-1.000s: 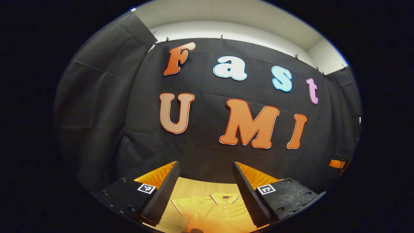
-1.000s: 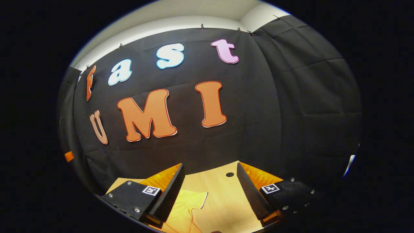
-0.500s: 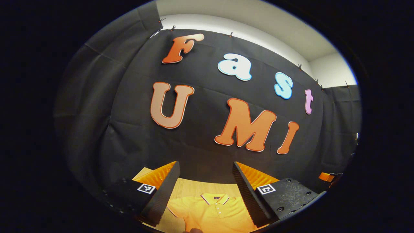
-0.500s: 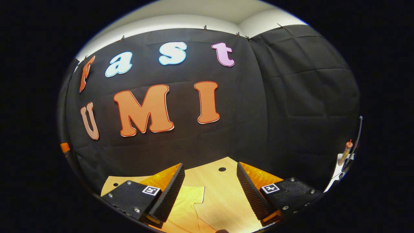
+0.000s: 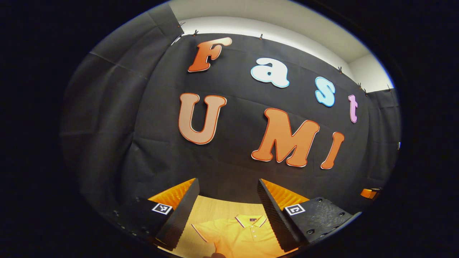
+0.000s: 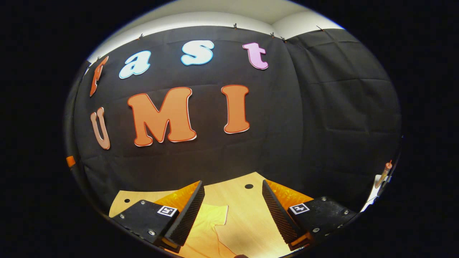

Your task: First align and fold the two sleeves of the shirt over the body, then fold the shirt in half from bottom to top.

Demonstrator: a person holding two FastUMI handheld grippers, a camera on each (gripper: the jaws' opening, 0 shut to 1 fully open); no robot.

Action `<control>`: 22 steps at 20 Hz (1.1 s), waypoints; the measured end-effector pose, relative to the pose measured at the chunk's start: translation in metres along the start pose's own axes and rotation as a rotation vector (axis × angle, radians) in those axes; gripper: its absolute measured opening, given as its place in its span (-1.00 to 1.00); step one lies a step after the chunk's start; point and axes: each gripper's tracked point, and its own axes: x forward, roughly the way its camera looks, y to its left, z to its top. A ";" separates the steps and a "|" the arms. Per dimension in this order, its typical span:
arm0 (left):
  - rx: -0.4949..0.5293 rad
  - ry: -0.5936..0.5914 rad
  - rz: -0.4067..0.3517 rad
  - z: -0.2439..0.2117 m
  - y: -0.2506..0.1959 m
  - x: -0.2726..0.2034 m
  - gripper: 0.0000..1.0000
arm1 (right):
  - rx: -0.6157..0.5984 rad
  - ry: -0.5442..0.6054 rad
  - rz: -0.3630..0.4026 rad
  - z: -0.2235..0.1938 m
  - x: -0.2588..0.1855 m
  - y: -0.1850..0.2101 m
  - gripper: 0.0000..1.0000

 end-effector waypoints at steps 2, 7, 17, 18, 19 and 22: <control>-0.013 -0.013 0.032 0.001 -0.003 -0.007 0.95 | 0.018 0.027 0.060 0.003 0.020 0.007 0.95; 0.035 -0.014 0.065 -0.014 -0.018 -0.011 0.96 | 0.030 0.075 0.133 -0.008 0.049 0.011 0.96; 0.097 0.014 0.036 -0.024 -0.051 0.013 0.96 | 0.025 0.087 0.074 -0.013 0.044 -0.035 0.95; 0.114 0.008 0.031 -0.022 -0.054 0.016 0.96 | 0.013 0.088 0.063 -0.014 0.043 -0.038 0.95; 0.126 0.005 0.024 -0.022 -0.057 0.019 0.96 | 0.001 0.085 0.052 -0.015 0.040 -0.041 0.95; 0.124 0.025 -0.004 -0.031 -0.065 0.028 0.95 | -0.027 0.082 0.038 -0.019 0.032 -0.043 0.95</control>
